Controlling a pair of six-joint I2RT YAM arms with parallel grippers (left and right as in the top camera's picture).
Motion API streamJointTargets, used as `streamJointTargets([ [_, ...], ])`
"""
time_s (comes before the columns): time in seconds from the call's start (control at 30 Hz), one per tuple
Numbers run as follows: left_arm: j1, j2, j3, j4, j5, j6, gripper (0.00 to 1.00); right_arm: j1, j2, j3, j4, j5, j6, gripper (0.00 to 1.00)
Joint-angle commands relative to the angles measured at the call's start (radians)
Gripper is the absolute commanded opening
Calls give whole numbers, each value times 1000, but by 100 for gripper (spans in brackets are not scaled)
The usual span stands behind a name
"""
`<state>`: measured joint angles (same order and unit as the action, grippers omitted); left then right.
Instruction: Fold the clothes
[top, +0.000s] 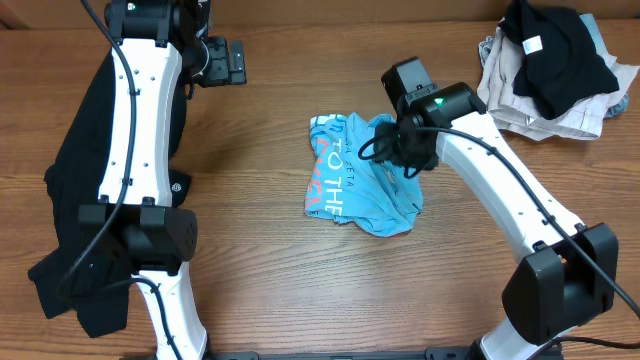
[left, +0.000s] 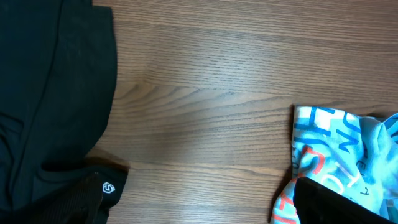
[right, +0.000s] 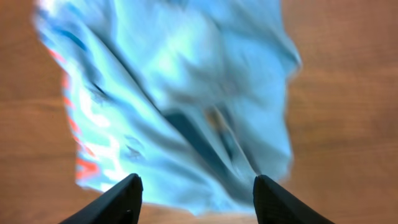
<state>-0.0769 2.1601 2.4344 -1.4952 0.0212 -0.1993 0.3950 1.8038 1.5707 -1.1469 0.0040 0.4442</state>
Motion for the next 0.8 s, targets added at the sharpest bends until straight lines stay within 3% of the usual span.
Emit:
streamJointTargets([
  [0.0, 3, -7, 9, 3, -3, 21, 100, 0, 21, -9, 56, -6, 4, 62],
  [0.33, 3, -7, 9, 3, -3, 21, 100, 0, 188, -13, 140, -6, 241, 62],
  [0.5, 3, -7, 9, 2, -3, 21, 100, 0, 236, -13, 202, -6, 268, 62],
  [0.57, 3, -7, 9, 3, -3, 21, 100, 0, 243, -13, 224, -7, 268, 55],
  [0.73, 3, -7, 9, 3, -3, 21, 100, -3, 243, -13, 238, -5, 267, 9],
  [0.77, 3, -7, 9, 3, -3, 21, 100, -6, 243, -13, 243, -5, 267, 4],
])
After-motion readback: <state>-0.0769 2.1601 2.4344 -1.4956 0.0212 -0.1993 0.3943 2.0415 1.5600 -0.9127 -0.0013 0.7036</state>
